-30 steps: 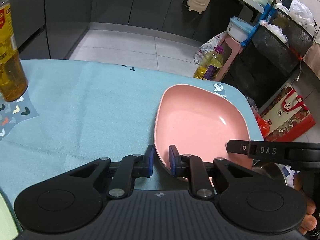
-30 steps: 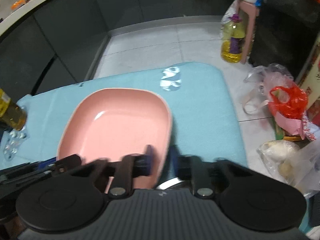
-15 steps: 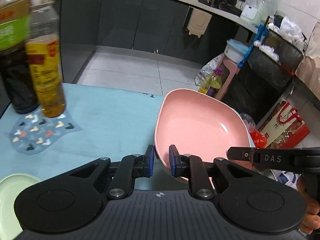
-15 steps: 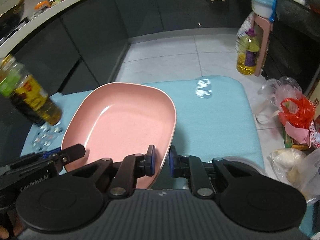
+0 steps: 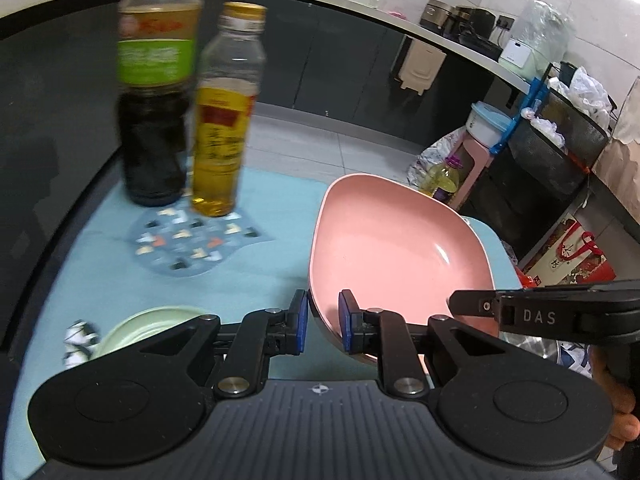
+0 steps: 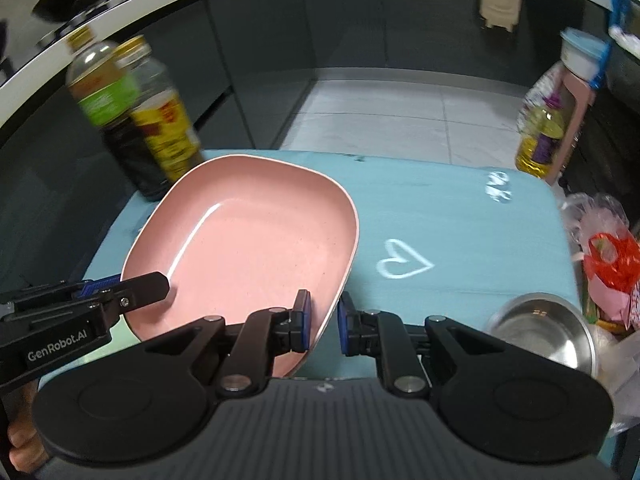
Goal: Organize plates and bowls
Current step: 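Carry the pink plate and lower it onto the green plate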
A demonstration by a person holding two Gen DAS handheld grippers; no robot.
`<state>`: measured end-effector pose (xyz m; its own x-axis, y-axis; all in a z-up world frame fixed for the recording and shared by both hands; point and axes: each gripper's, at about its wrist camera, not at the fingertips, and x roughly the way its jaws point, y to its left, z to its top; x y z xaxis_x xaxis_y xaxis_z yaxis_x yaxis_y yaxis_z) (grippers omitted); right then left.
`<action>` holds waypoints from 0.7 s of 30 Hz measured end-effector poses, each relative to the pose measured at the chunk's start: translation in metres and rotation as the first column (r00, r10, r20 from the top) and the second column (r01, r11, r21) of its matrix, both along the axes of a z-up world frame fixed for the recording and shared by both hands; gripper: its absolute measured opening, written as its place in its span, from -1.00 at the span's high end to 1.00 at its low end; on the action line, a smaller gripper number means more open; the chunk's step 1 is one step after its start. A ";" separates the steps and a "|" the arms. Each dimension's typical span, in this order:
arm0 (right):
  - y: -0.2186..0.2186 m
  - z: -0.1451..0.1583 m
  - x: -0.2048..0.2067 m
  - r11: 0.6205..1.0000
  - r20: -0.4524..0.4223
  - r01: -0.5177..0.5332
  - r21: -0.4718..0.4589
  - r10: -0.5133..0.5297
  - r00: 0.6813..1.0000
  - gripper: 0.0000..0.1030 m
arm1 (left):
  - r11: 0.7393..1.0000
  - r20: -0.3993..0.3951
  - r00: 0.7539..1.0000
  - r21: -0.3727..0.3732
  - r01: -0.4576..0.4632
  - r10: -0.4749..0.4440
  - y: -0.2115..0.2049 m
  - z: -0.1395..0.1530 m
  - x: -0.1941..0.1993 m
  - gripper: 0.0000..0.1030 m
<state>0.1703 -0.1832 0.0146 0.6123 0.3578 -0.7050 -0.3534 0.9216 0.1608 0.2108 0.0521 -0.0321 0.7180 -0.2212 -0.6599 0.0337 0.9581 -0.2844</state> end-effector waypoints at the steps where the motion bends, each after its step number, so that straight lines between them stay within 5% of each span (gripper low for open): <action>1: 0.005 0.001 -0.003 1.000 0.001 -0.010 -0.004 0.010 1.000 0.90 | 1.000 -0.002 1.000 -0.007 -0.006 0.006 0.007 0.000 -0.005 0.70; 21: 0.108 -0.003 -0.036 0.981 -0.032 -0.183 -0.069 0.181 0.983 0.90 | 0.992 -0.002 0.993 -0.034 -0.119 0.119 0.104 -0.011 -0.056 0.70</action>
<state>0.1341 -0.0751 0.0113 0.5233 0.4096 -0.7473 -0.5126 0.8518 0.1080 0.1545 0.1565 -0.0426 0.7405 -0.1564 -0.6536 -0.0803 0.9450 -0.3172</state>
